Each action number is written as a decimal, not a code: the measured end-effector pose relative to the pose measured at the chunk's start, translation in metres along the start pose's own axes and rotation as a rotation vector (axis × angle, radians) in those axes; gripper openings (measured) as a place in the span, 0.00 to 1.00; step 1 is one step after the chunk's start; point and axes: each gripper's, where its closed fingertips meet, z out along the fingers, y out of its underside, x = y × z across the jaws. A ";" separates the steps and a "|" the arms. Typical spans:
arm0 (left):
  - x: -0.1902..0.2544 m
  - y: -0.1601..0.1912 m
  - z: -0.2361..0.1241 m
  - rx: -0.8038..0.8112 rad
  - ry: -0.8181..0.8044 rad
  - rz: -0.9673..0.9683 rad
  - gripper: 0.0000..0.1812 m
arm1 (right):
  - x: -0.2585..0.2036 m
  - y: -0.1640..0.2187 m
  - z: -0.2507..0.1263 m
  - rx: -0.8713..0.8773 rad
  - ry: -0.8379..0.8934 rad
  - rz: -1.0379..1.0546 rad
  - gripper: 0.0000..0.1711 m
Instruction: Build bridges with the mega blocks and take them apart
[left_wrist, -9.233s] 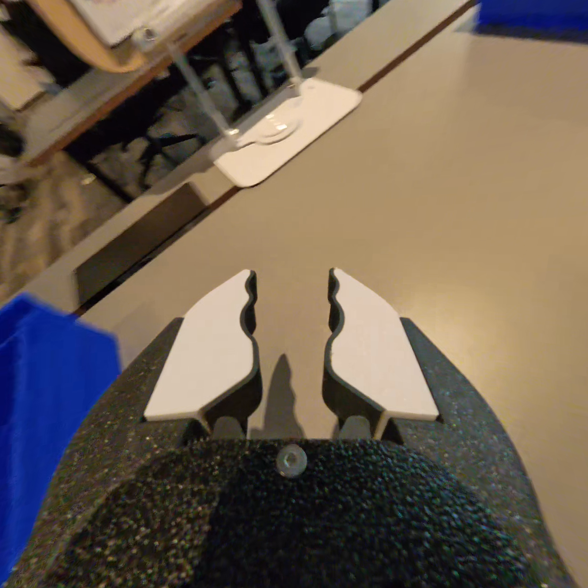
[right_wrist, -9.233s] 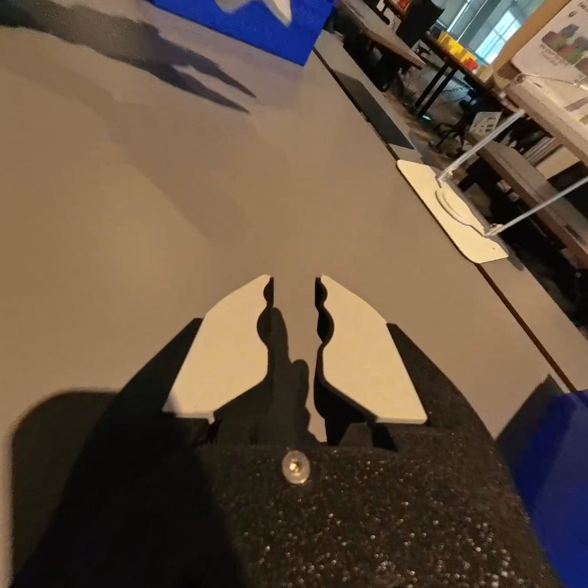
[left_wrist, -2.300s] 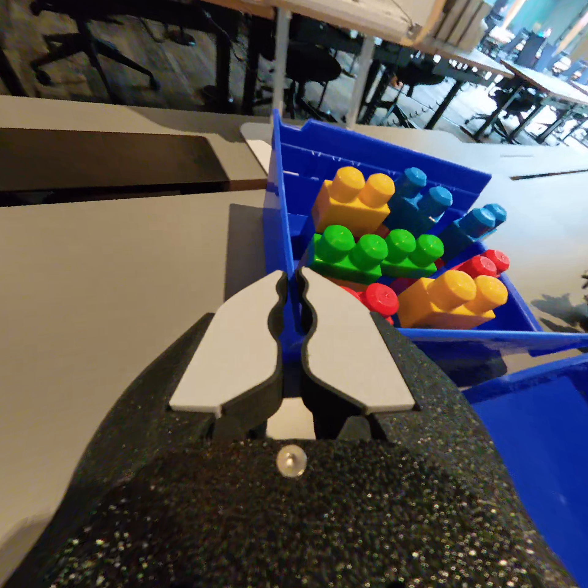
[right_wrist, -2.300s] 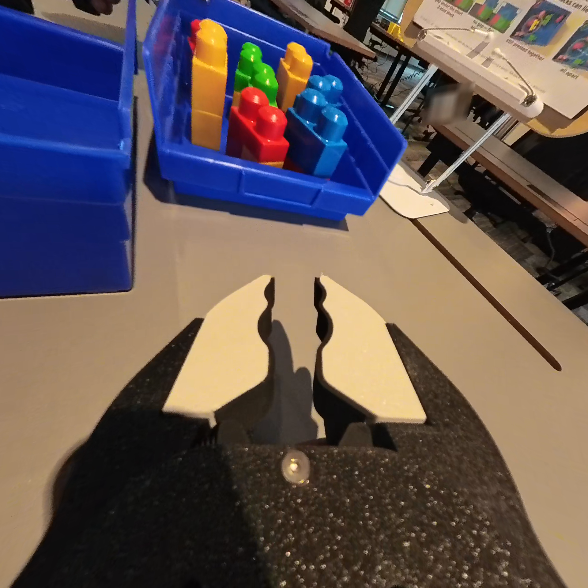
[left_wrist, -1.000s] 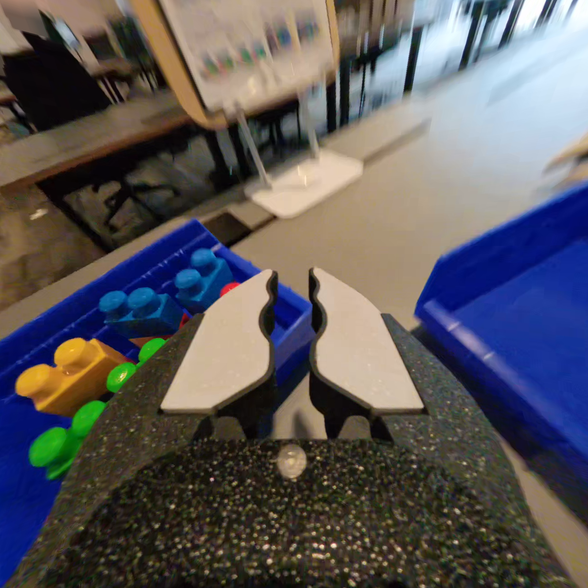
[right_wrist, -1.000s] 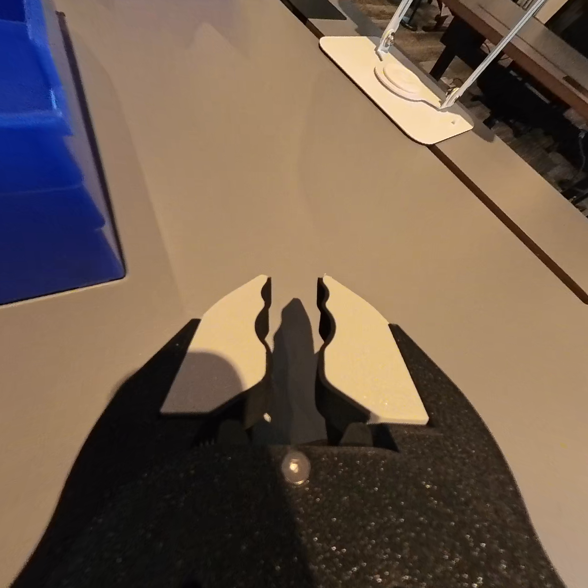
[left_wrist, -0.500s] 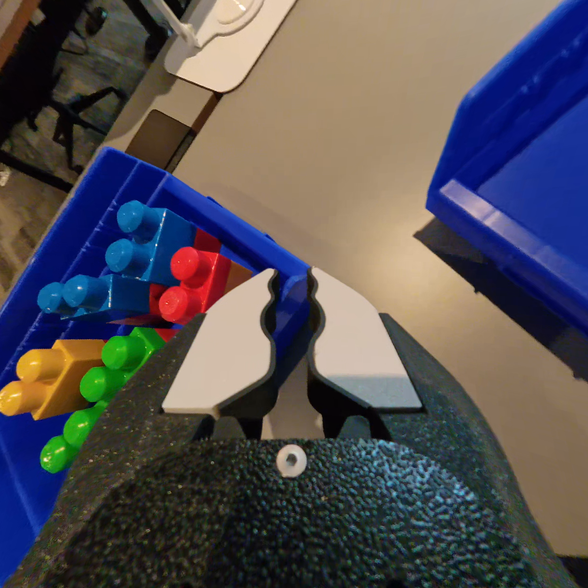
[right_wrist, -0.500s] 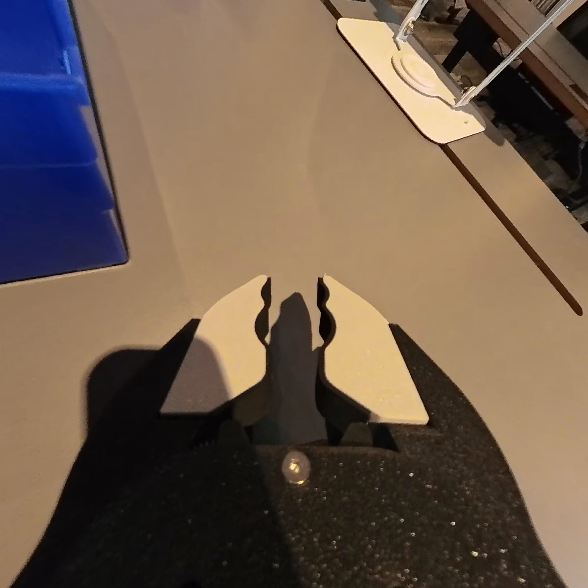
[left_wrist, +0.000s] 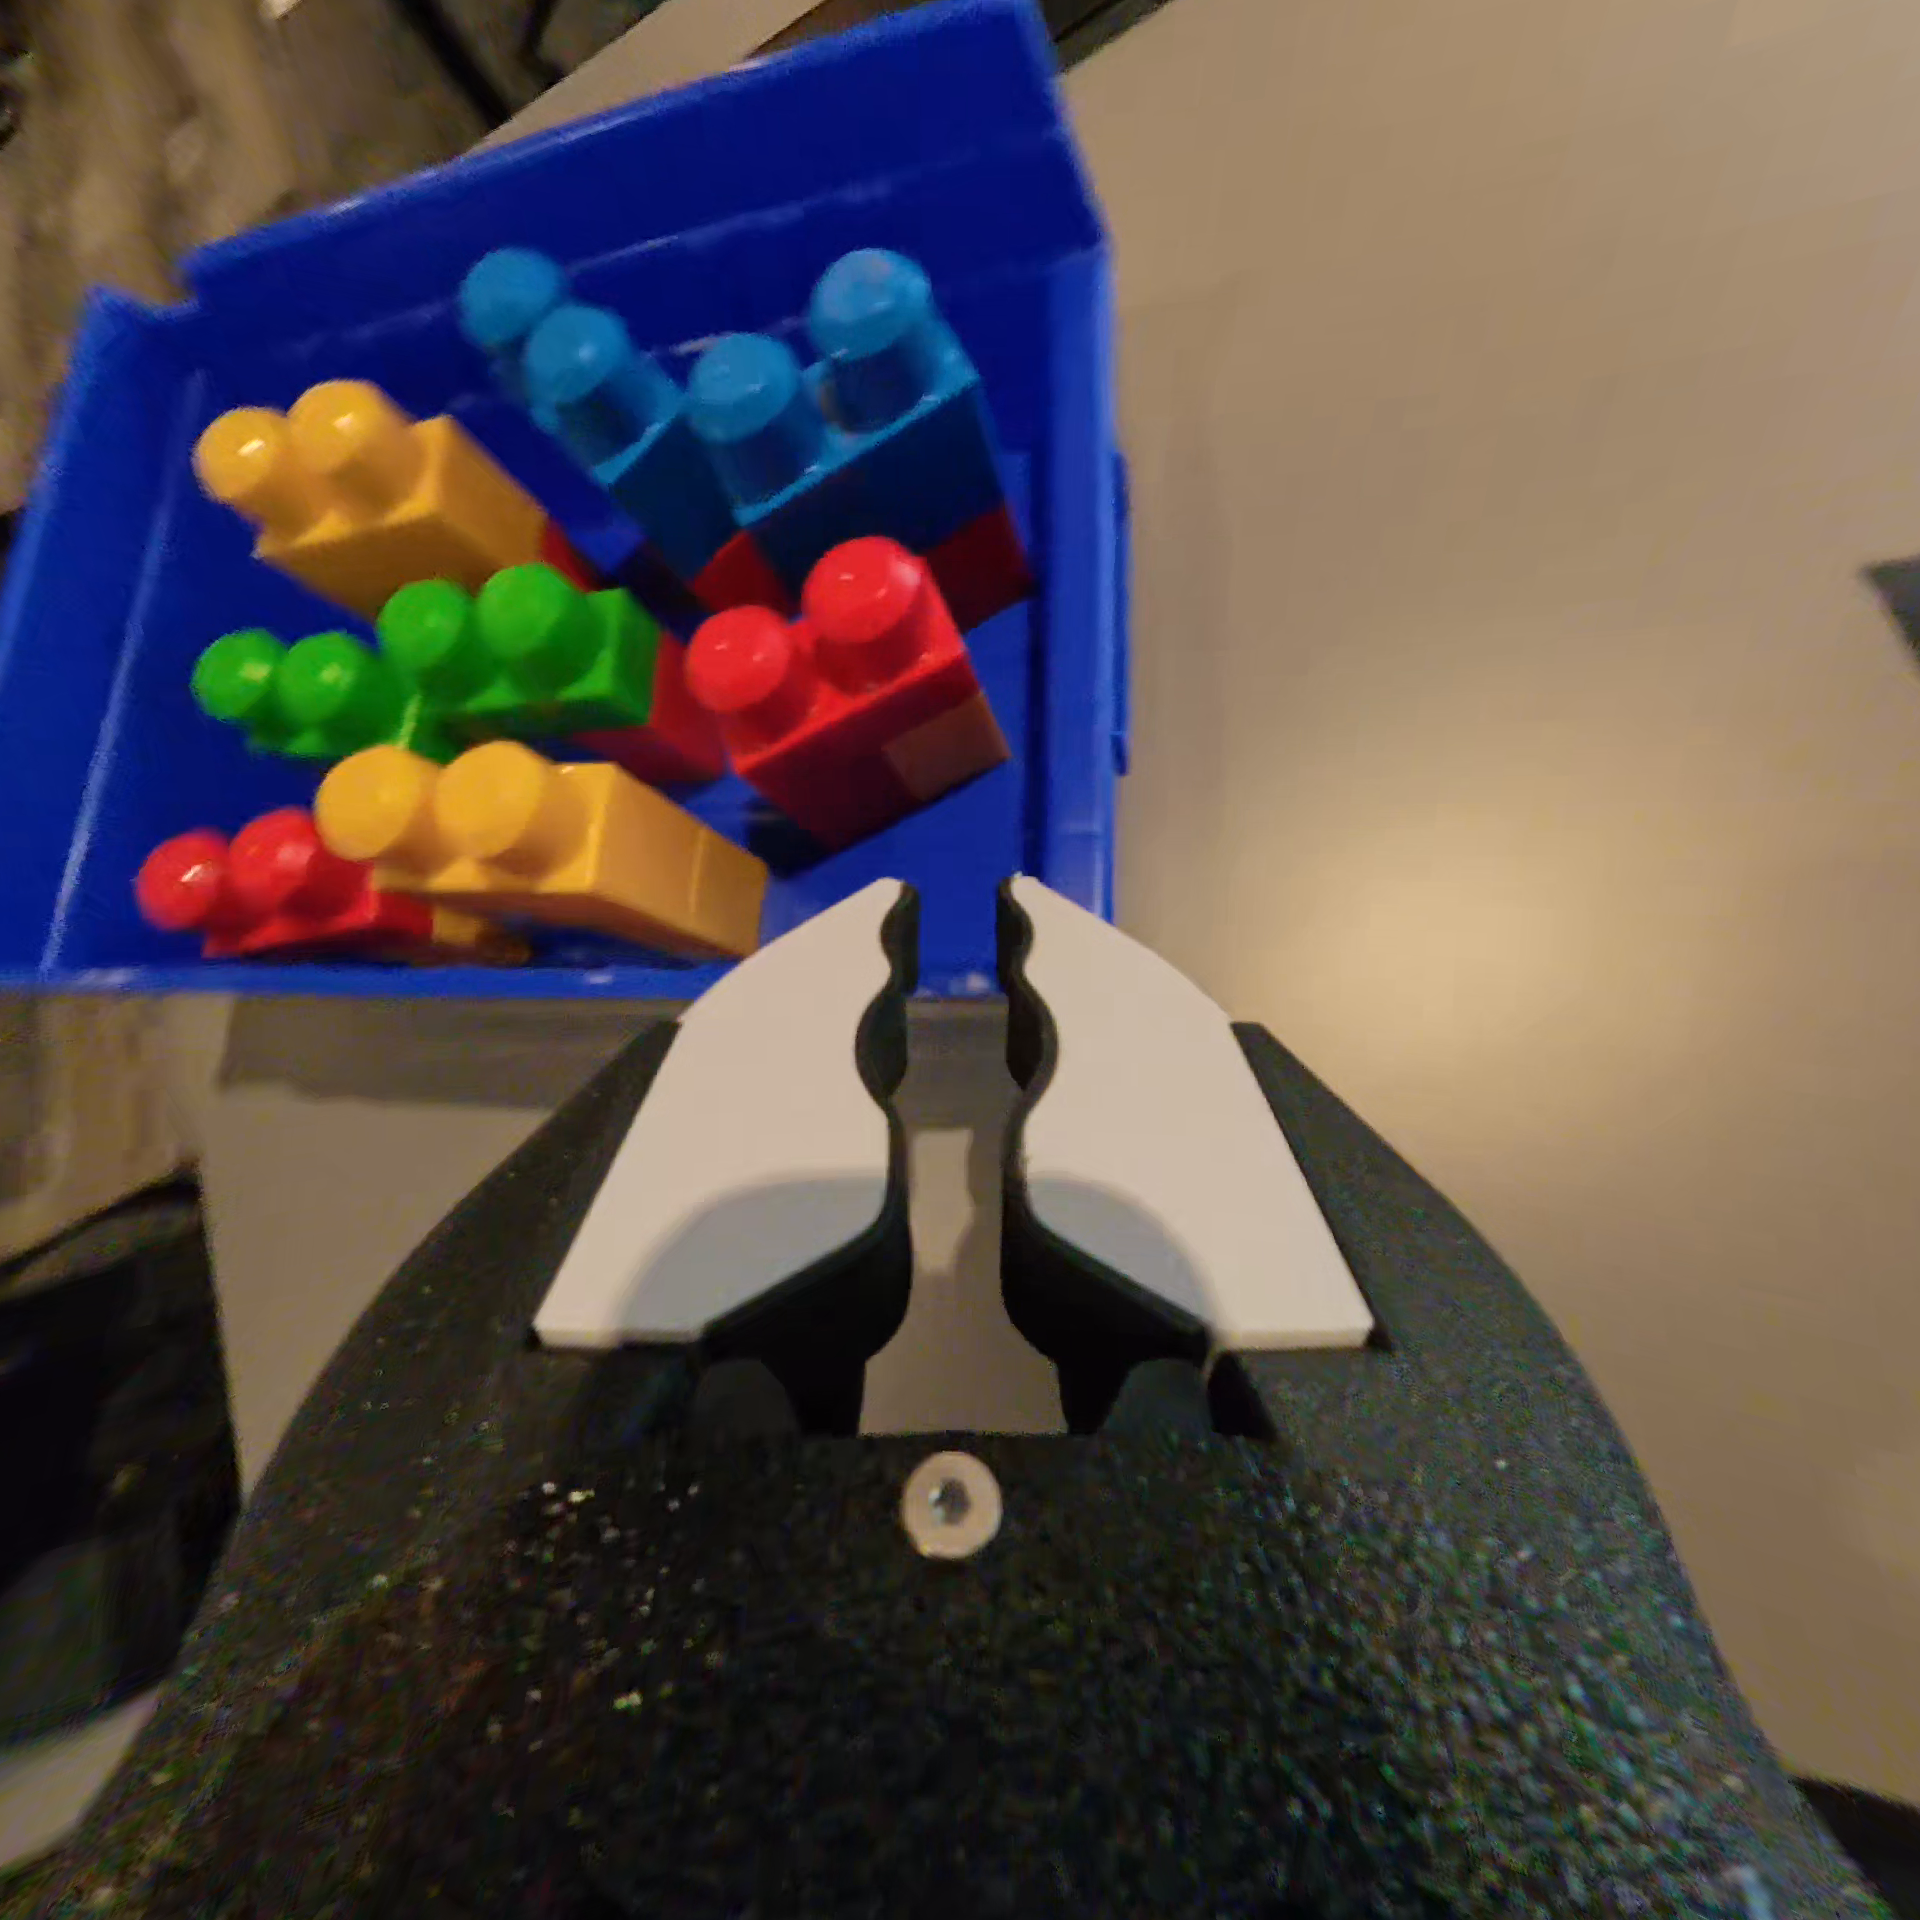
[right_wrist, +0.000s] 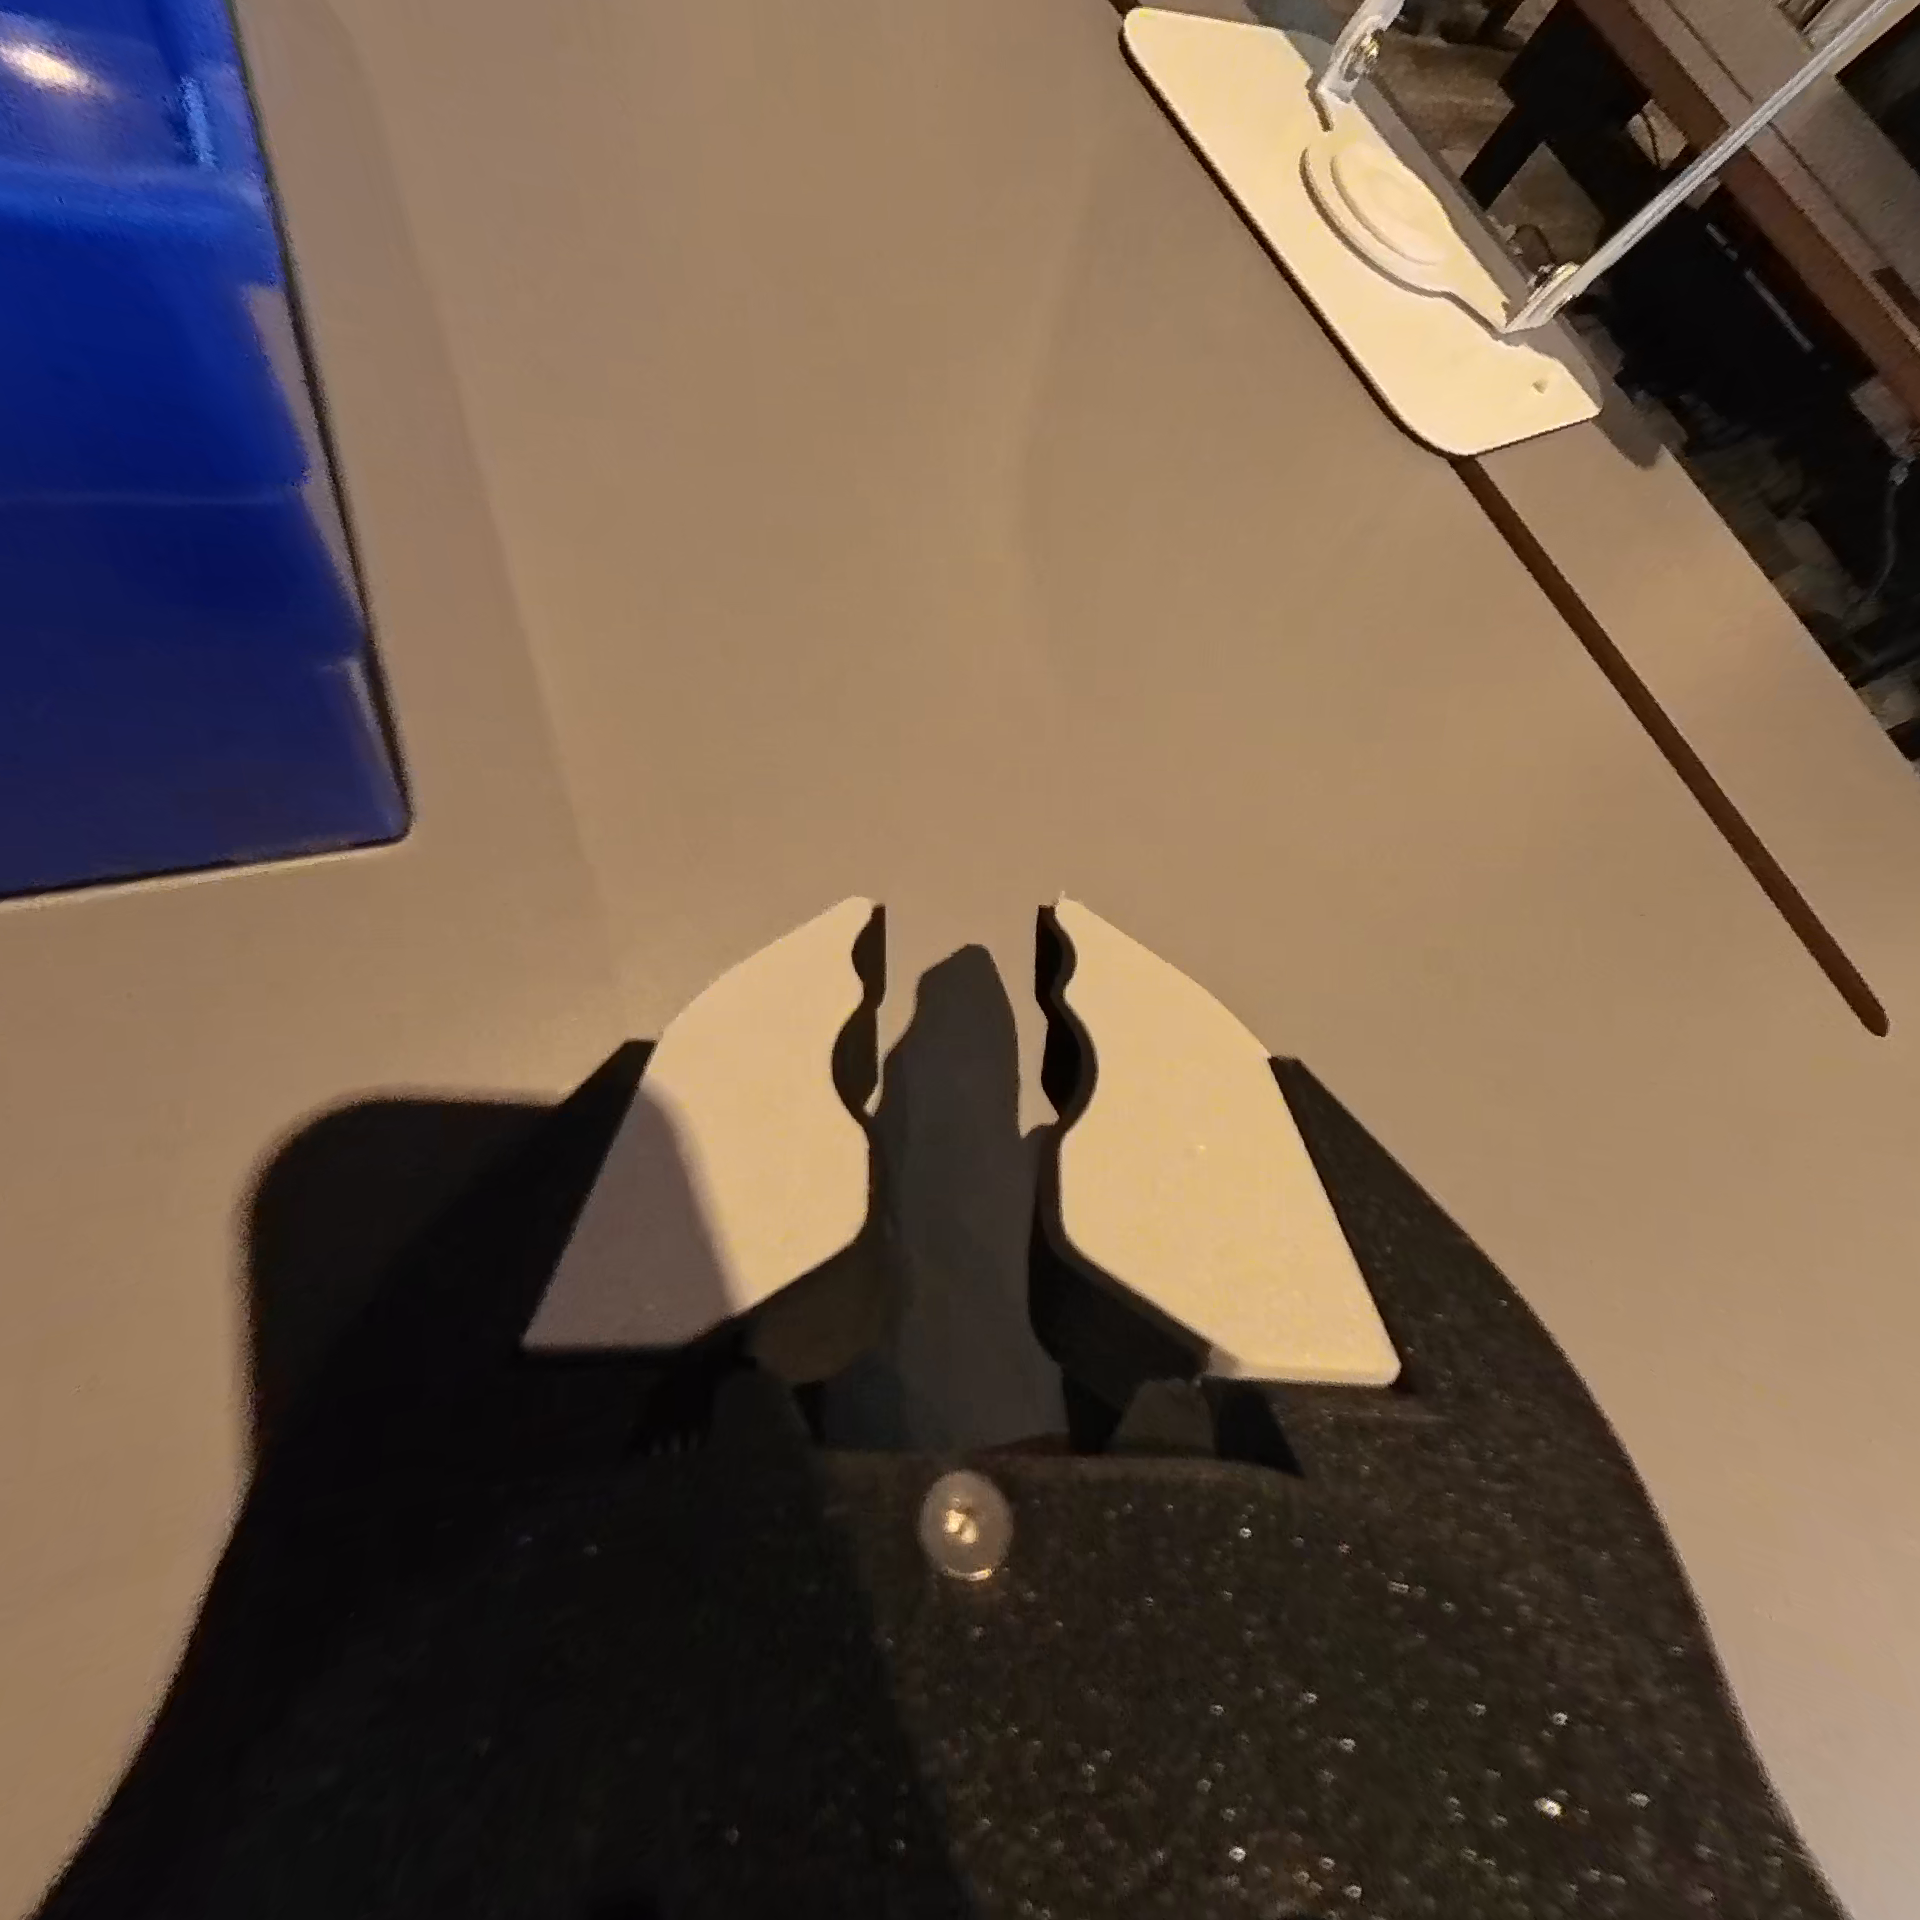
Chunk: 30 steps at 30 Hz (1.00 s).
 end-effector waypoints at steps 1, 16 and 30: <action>-0.007 -0.002 -0.001 0.003 -0.052 -0.034 0.08 | 0.000 0.000 0.000 -0.003 0.001 -0.003 0.16; -0.012 0.033 0.011 -0.154 -0.121 -0.530 0.38 | -0.002 0.002 0.001 -0.023 0.003 -0.026 0.16; -0.085 0.090 -0.036 -0.017 -0.322 -0.724 0.07 | -0.002 0.002 0.002 -0.022 0.004 -0.026 0.16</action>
